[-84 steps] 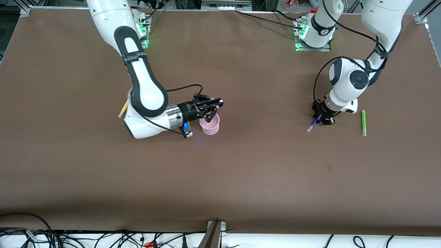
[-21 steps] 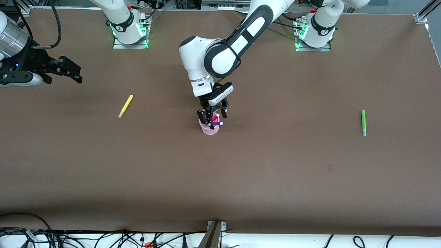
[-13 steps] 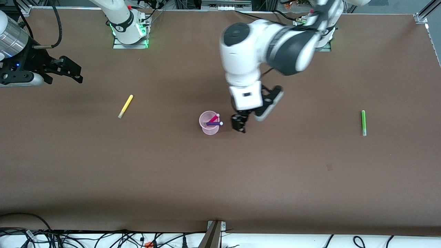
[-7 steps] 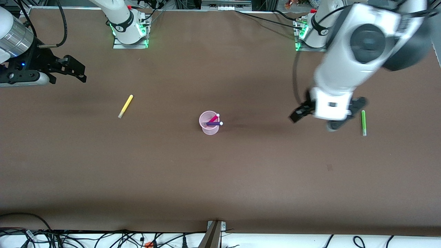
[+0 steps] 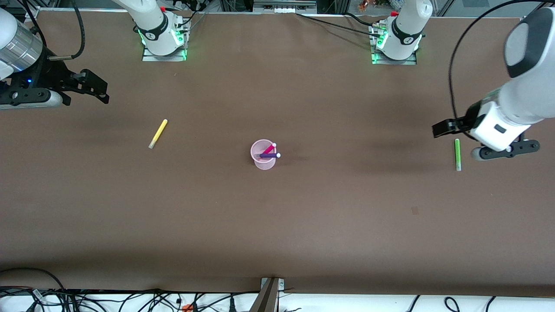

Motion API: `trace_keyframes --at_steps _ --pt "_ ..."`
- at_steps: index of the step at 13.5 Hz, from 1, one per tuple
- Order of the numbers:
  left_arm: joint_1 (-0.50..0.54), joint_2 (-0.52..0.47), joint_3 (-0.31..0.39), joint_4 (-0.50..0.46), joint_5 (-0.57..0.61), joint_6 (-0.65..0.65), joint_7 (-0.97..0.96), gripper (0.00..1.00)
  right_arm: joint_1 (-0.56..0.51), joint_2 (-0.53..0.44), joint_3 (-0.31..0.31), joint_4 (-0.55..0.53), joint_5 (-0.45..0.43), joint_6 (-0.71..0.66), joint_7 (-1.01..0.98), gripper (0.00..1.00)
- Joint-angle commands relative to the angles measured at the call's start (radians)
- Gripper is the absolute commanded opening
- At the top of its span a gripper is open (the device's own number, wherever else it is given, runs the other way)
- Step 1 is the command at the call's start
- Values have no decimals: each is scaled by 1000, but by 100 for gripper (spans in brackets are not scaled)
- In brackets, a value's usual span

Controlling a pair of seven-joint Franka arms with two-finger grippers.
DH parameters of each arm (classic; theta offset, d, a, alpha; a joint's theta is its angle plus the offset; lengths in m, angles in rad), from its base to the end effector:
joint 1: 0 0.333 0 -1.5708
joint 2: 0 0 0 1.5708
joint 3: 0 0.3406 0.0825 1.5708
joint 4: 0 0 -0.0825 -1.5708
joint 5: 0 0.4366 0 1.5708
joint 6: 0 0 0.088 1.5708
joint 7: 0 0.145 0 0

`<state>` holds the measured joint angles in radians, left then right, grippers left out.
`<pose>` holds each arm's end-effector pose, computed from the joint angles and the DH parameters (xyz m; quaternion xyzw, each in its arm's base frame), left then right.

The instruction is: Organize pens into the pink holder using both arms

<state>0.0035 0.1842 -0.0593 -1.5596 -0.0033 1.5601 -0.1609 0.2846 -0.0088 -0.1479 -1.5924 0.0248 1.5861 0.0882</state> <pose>0.6469 -0.0341 0.5004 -0.9944 -0.0524 0.0918 0.0029 0.5994 0.0857 0.6064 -0.9996 -0.0241 0.0003 0.0131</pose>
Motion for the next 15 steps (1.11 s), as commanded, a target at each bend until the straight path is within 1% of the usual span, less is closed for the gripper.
trace_keyframes --at_steps 1,2,4,7,15 --pt "61 -93 -16 -147 -24 89 156 100 8 3 -1 20 -9 -17 -4 100" --pt "62 -113 -14 -189 -18 138 161 100 10 1 -1 20 -9 -18 -4 100" --pt "61 -121 -16 -209 -8 161 162 100 11 1 -1 20 -11 -18 -4 100" --pt "52 -118 -19 -211 43 159 201 100 13 1 1 20 -9 -18 -4 100" --pt "47 -97 -19 -172 26 152 196 100 16 1 -1 20 -11 -18 -4 100"
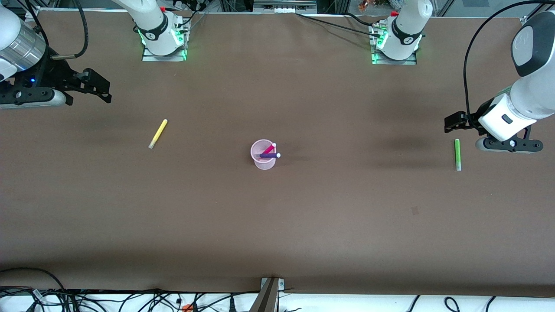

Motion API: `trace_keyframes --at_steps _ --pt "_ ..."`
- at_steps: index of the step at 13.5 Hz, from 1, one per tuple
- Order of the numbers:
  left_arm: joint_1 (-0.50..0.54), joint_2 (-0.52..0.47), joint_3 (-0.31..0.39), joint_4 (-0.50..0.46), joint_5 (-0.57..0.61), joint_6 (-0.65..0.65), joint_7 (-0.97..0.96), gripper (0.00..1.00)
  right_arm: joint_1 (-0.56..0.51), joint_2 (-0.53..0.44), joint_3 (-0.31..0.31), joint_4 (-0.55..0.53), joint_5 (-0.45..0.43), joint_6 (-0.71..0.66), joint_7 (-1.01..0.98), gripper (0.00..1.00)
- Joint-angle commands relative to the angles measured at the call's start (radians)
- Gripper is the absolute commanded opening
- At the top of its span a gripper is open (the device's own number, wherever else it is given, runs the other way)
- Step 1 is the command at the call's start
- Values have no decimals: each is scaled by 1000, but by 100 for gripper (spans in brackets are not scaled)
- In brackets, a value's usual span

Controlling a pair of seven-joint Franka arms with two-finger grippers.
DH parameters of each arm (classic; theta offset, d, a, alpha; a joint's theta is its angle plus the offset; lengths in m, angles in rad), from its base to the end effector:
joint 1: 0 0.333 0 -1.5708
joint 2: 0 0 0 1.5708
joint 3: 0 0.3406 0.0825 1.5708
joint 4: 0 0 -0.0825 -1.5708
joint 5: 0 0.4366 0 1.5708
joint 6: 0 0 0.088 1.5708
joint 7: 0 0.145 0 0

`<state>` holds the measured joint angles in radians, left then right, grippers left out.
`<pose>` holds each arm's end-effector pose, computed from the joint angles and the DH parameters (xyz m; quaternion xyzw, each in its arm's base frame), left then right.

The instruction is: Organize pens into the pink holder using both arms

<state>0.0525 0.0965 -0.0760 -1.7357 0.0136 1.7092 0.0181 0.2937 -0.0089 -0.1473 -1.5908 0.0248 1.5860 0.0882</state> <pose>0.6274 -0.0117 0.4764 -0.9979 0.0222 0.0613 0.0032 0.5986 0.0915 0.6073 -0.9995 -0.0289 -0.0005 0.0132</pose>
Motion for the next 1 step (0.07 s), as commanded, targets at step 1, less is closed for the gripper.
trace_keyframes --at_steps 1 --pt "0 -4 -2 14 8 -5 13 100 5 1 -2 19 -11 -18 -4 100"
